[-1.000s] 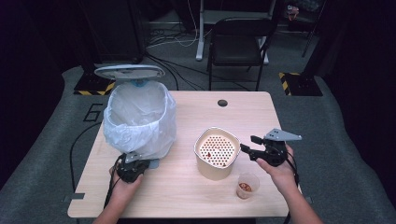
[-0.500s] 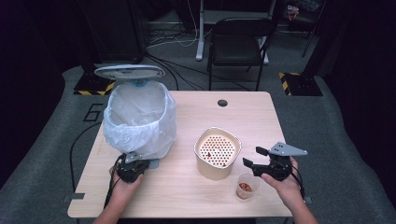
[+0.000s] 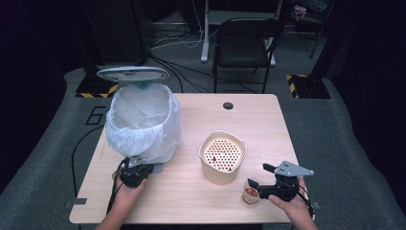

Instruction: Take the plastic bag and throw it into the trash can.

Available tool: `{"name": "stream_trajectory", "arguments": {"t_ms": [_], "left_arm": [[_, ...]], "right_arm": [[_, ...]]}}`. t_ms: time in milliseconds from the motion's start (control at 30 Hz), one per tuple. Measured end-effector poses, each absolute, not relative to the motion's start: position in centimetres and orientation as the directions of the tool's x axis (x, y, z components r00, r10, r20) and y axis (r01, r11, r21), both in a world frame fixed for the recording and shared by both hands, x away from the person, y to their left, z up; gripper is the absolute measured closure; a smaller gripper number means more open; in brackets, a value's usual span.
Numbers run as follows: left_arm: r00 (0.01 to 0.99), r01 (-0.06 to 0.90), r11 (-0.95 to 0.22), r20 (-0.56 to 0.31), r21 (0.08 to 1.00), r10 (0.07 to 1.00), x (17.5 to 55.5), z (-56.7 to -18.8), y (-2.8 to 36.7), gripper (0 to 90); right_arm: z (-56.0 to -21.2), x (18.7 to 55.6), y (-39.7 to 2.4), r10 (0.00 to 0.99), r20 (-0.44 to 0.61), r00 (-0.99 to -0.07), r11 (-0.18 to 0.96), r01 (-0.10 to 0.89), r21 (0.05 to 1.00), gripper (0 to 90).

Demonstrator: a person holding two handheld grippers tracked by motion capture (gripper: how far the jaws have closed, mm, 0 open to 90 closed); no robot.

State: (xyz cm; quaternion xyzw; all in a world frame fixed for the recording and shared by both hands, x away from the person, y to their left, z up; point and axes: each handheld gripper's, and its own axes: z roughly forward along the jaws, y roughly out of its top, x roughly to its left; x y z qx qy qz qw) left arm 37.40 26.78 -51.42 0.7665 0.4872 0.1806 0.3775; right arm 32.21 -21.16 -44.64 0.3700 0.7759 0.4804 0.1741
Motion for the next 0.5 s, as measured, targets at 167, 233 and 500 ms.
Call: {"name": "stream_trajectory", "arguments": {"t_ms": [167, 233, 500], "left_arm": [[0.459, 0.611, -0.241, -0.089, 0.754, 0.884, 37.4, -51.4, 26.8, 90.0], [0.457, 0.611, -0.235, -0.094, 0.756, 0.884, 37.4, -51.4, 26.8, 90.0], [0.460, 0.609, -0.237, -0.093, 0.757, 0.883, 37.4, -51.4, 26.8, 90.0]], "right_arm": [[-45.3, 31.6, -21.2, 0.745, 0.105, -0.659, 0.247, 0.418, 0.874, 14.0], [-45.4, 31.3, -21.2, 0.746, 0.102, -0.658, 0.243, 0.411, 0.879, 12.9], [-45.8, 30.8, -20.9, 0.758, 0.073, -0.648, 0.250, 0.391, 0.886, 8.7]]}}
